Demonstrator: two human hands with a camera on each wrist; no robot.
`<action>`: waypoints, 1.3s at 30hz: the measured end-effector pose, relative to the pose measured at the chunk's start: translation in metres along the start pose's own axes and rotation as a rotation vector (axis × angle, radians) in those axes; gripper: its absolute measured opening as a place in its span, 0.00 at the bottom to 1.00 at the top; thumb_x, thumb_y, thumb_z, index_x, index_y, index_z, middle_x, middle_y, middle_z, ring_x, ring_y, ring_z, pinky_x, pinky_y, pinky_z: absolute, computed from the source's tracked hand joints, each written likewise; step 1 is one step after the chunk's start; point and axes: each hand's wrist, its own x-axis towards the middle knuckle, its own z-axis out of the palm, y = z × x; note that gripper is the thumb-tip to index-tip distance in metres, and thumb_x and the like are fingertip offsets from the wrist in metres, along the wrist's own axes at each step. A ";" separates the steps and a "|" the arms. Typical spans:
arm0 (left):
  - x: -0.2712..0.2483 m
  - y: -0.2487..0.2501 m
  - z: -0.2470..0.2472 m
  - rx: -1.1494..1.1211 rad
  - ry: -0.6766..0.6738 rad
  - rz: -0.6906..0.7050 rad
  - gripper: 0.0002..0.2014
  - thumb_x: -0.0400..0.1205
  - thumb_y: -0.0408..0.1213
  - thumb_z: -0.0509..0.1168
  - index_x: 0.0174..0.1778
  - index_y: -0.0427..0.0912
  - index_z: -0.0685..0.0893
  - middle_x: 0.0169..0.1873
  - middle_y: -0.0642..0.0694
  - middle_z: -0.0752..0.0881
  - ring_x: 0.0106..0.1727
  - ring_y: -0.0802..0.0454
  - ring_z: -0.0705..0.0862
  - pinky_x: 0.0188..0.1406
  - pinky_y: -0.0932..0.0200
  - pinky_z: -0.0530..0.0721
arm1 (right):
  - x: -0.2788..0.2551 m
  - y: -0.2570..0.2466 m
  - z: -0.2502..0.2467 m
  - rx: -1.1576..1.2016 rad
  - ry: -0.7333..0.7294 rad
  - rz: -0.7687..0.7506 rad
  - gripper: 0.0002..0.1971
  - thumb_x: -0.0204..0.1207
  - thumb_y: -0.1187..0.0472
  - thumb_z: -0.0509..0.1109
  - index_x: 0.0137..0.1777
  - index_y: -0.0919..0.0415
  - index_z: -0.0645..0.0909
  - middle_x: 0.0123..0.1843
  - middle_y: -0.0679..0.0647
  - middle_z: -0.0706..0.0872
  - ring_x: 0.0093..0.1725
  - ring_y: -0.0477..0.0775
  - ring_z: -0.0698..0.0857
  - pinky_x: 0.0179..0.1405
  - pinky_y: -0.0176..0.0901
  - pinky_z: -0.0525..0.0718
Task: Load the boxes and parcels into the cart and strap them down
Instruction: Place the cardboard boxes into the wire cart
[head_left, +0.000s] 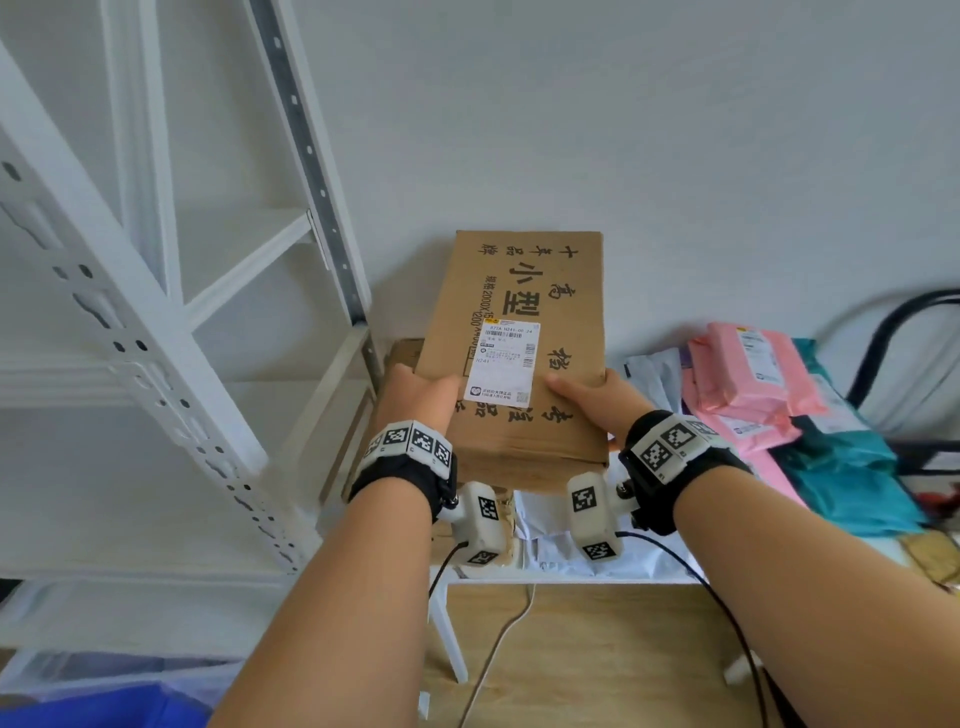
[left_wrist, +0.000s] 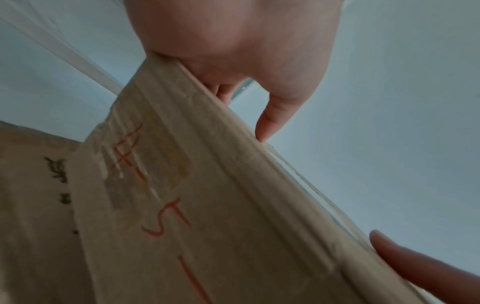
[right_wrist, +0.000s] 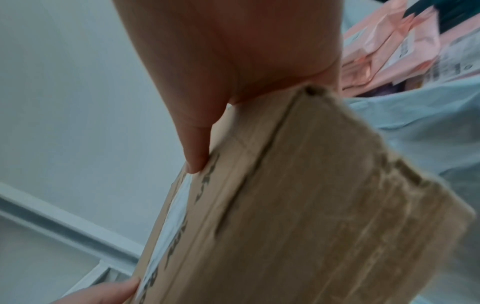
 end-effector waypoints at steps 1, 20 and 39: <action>-0.005 0.007 0.008 0.007 -0.019 0.017 0.14 0.71 0.44 0.66 0.51 0.48 0.74 0.39 0.50 0.85 0.37 0.50 0.85 0.32 0.58 0.79 | -0.001 0.004 -0.011 0.005 0.028 0.007 0.34 0.69 0.39 0.76 0.71 0.55 0.75 0.62 0.53 0.87 0.57 0.55 0.86 0.52 0.50 0.86; -0.141 0.128 0.285 0.033 -0.439 0.241 0.14 0.74 0.42 0.66 0.53 0.46 0.76 0.41 0.50 0.85 0.37 0.53 0.84 0.27 0.62 0.71 | -0.042 0.140 -0.311 0.284 0.502 0.183 0.49 0.45 0.33 0.80 0.68 0.53 0.76 0.53 0.52 0.90 0.49 0.55 0.91 0.52 0.54 0.89; -0.298 0.159 0.542 0.298 -0.874 0.390 0.18 0.73 0.44 0.65 0.57 0.43 0.75 0.44 0.47 0.83 0.39 0.50 0.81 0.31 0.58 0.72 | -0.131 0.291 -0.506 0.442 0.836 0.540 0.43 0.66 0.41 0.78 0.76 0.59 0.65 0.60 0.57 0.84 0.54 0.59 0.87 0.56 0.56 0.87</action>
